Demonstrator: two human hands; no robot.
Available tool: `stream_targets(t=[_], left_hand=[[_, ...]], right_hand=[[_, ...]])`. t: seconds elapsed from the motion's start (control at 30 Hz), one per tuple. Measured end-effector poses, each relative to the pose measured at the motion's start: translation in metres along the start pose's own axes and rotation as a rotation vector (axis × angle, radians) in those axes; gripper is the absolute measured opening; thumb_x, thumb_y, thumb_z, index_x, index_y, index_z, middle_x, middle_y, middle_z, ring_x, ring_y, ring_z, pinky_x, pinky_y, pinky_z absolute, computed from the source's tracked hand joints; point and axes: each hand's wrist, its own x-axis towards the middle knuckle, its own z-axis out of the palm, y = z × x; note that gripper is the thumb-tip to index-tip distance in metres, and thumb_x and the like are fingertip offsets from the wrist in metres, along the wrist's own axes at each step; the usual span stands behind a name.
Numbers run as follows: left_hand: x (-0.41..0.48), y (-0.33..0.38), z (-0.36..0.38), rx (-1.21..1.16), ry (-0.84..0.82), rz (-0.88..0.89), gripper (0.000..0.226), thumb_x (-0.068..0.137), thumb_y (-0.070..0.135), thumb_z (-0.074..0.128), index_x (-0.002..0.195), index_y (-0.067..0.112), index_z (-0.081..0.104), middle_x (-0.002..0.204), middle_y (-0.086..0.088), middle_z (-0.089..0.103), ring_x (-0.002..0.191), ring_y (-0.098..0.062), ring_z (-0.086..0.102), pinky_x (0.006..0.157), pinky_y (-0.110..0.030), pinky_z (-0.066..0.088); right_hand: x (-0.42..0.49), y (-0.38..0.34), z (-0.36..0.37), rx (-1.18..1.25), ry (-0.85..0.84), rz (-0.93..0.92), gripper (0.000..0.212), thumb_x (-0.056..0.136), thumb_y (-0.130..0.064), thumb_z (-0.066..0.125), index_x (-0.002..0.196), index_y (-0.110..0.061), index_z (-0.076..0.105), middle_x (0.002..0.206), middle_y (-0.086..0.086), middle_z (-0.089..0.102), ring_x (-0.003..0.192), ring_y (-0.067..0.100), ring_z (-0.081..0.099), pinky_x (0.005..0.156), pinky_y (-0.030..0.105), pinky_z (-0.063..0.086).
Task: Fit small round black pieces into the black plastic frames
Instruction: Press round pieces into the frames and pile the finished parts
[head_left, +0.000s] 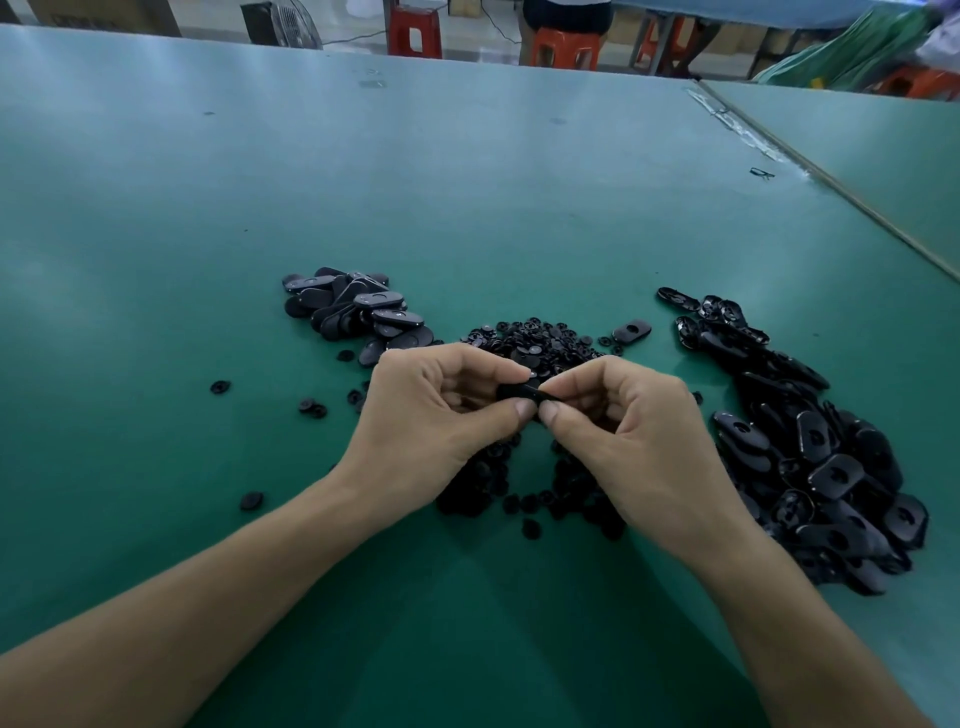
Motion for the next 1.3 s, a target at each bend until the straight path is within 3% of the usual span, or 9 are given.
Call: stream_targets(t=[0.13, 0.33, 0.43, 0.53, 0.73, 0.97, 1.07, 1.17, 1.3], left_hand=[[-0.001, 0.0, 0.001, 0.016, 0.018, 0.021, 0.028, 0.071, 0.0, 0.084, 0.079, 0.026, 0.075, 0.072, 0.003, 0.075, 0.064, -0.007, 0.068, 0.064, -0.02, 0.058], [0.0, -0.004, 0.002, 0.067, 0.09, 0.069, 0.016, 0.076, 0.014, 0.081, 0.083, 0.027, 0.075, 0.075, 0.004, 0.075, 0.065, -0.013, 0.071, 0.064, -0.025, 0.058], [0.005, -0.003, -0.002, 0.037, 0.132, 0.07, 0.013, 0.079, 0.016, 0.078, 0.088, 0.026, 0.075, 0.077, 0.0, 0.076, 0.067, -0.022, 0.074, 0.067, -0.037, 0.062], [0.014, -0.001, -0.011, 0.023, 0.178, 0.064, 0.014, 0.082, 0.012, 0.077, 0.089, 0.024, 0.075, 0.076, -0.001, 0.076, 0.068, -0.021, 0.074, 0.064, -0.032, 0.062], [0.036, -0.002, -0.044, 0.156, 0.309, -0.012, 0.019, 0.087, 0.005, 0.075, 0.088, 0.024, 0.073, 0.076, 0.003, 0.076, 0.068, -0.024, 0.075, 0.066, -0.033, 0.062], [0.048, -0.01, -0.07, 0.425, 0.431, -0.041, 0.022, 0.08, 0.016, 0.082, 0.076, 0.033, 0.07, 0.063, 0.019, 0.07, 0.056, 0.008, 0.063, 0.053, -0.008, 0.048], [0.047, -0.015, -0.075, 0.584, 0.459, -0.066, 0.016, 0.08, 0.028, 0.08, 0.076, 0.037, 0.068, 0.076, 0.019, 0.07, 0.065, 0.004, 0.062, 0.071, -0.024, 0.054], [0.046, -0.016, -0.074, 0.738, 0.467, -0.054, 0.018, 0.08, 0.032, 0.078, 0.09, 0.041, 0.065, 0.099, 0.006, 0.064, 0.093, -0.019, 0.065, 0.094, -0.039, 0.052], [0.043, -0.006, -0.062, 0.696, 0.462, 0.047, 0.014, 0.085, 0.028, 0.075, 0.089, 0.036, 0.064, 0.091, 0.012, 0.059, 0.075, 0.002, 0.058, 0.08, -0.027, 0.049]], right_hand=[[-0.001, -0.001, -0.001, -0.013, -0.002, -0.018, 0.009, 0.087, -0.017, 0.076, 0.087, -0.026, 0.073, 0.079, -0.009, 0.075, 0.074, 0.012, 0.071, 0.072, 0.035, 0.059], [0.001, 0.0, -0.016, -0.479, 0.289, -0.072, 0.009, 0.094, -0.027, 0.066, 0.096, -0.024, 0.074, 0.087, -0.009, 0.068, 0.079, 0.004, 0.062, 0.07, 0.007, 0.041], [0.001, 0.006, -0.034, -0.737, 0.3, 0.103, 0.02, 0.095, -0.027, 0.06, 0.108, -0.015, 0.07, 0.102, 0.008, 0.062, 0.097, 0.026, 0.058, 0.084, 0.029, 0.044], [-0.002, 0.004, -0.038, -0.83, 0.23, 0.25, 0.025, 0.095, -0.033, 0.057, 0.11, -0.016, 0.067, 0.106, 0.012, 0.061, 0.101, 0.034, 0.054, 0.087, 0.042, 0.047], [-0.002, -0.001, -0.034, -0.773, 0.225, 0.265, 0.025, 0.096, -0.029, 0.062, 0.117, -0.017, 0.065, 0.105, 0.008, 0.068, 0.103, 0.032, 0.059, 0.09, 0.041, 0.049], [0.002, 0.004, -0.032, -0.71, 0.406, 0.058, 0.022, 0.101, -0.013, 0.052, 0.117, -0.015, 0.068, 0.102, 0.007, 0.072, 0.096, 0.03, 0.062, 0.084, 0.039, 0.051], [0.004, 0.003, -0.028, -0.575, 0.431, -0.026, 0.024, 0.103, -0.013, 0.049, 0.115, -0.017, 0.069, 0.103, 0.003, 0.068, 0.084, 0.019, 0.065, 0.077, 0.03, 0.049], [0.004, 0.003, -0.021, -0.392, 0.371, -0.057, 0.021, 0.103, -0.013, 0.052, 0.112, -0.02, 0.069, 0.096, -0.005, 0.066, 0.063, 0.004, 0.067, 0.061, 0.011, 0.048], [0.003, 0.004, -0.012, -0.146, 0.213, -0.037, 0.022, 0.097, -0.01, 0.063, 0.105, -0.03, 0.067, 0.081, -0.013, 0.069, 0.06, 0.004, 0.07, 0.058, 0.017, 0.054]])
